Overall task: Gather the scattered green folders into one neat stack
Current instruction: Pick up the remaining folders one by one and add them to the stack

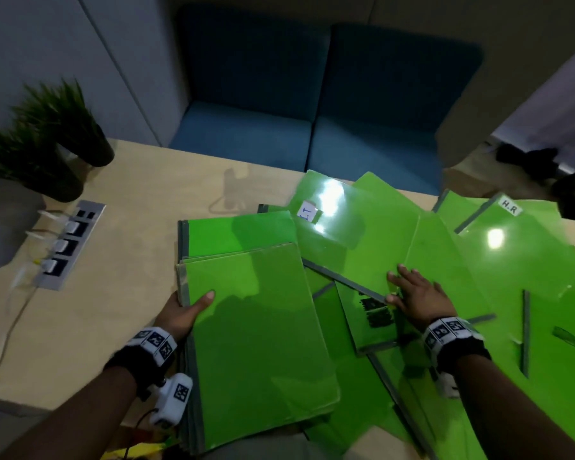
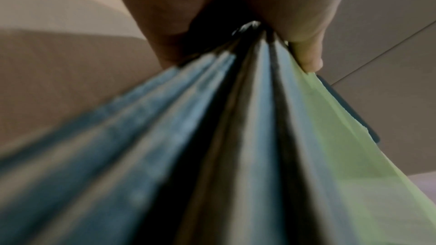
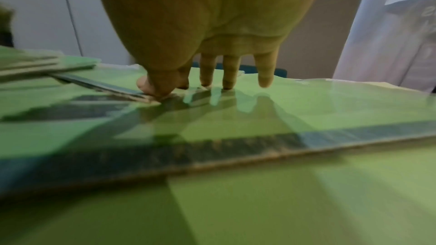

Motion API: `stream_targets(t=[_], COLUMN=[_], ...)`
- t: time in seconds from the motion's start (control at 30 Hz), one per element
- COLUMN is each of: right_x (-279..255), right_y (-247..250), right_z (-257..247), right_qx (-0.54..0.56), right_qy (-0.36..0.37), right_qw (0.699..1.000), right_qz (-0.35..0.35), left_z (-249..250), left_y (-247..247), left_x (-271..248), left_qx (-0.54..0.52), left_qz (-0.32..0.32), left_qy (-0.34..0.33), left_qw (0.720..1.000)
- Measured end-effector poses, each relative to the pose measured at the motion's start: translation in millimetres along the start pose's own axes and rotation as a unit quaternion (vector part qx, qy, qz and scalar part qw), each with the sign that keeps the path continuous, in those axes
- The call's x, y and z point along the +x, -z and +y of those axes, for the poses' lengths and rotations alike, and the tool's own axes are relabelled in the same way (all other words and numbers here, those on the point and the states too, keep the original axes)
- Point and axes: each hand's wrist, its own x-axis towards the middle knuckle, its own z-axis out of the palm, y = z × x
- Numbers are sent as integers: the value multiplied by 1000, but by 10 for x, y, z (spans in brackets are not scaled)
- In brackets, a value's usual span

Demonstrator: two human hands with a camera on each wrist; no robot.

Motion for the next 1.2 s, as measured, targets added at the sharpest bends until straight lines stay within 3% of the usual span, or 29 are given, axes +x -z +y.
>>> stream_targets(t=[0.1, 0.17, 0.23, 0.37, 0.4, 0.6, 0.67, 0.8, 0.9, 0.97, 1.0, 1.07, 1.13, 1.2], right_x=[-26, 89, 207, 327, 336, 172, -5, -96, 131, 275, 334, 469, 586, 661], right_y=[50, 163, 223, 288, 312, 758, 869, 831, 690, 675, 693, 727, 714, 665], right_z=[-153, -314, -418, -528, -525, -53, 290, 840, 956, 807, 670, 324, -49, -331], right_qx=[143, 284, 392, 465, 499, 502, 489, 341, 198, 114, 81, 11, -52, -121], right_qy=[-121, -270, -340, -294, -288, -281, -256, -248, -264, -251, -211, -61, 112, 207], right_qw=[979, 916, 853, 835, 817, 788, 808, 902, 944, 961, 973, 995, 992, 970], right_qz=[82, 82, 54, 9, 14, 218, 207, 89, 5, 28, 54, 75, 33, -40], left_z=[-6, -69, -53, 62, 56, -1, 5, 21, 39, 46, 56, 65, 44, 19], left_y=[-5, 24, 24, -18, -20, 19, 22, 27, 21, 10, -2, -19, -14, 0], left_x=[5, 70, 70, -39, -39, -12, -10, -25, -33, -35, -42, -48, -38, -11], left_qx=[13, 22, 37, 60, 63, 67, 64, 61, 80, 66, 58, 45, 41, 44], left_qz=[4, 12, 10, 18, 24, 28, 24, 20, 16, 16, 16, 11, 6, 5], left_qy=[5, 9, 8, 3, 7, 25, 24, 13, 11, 12, 11, 10, 7, 10], left_qw=[1000, 1000, 999, 998, 998, 997, 997, 998, 997, 998, 998, 999, 999, 999])
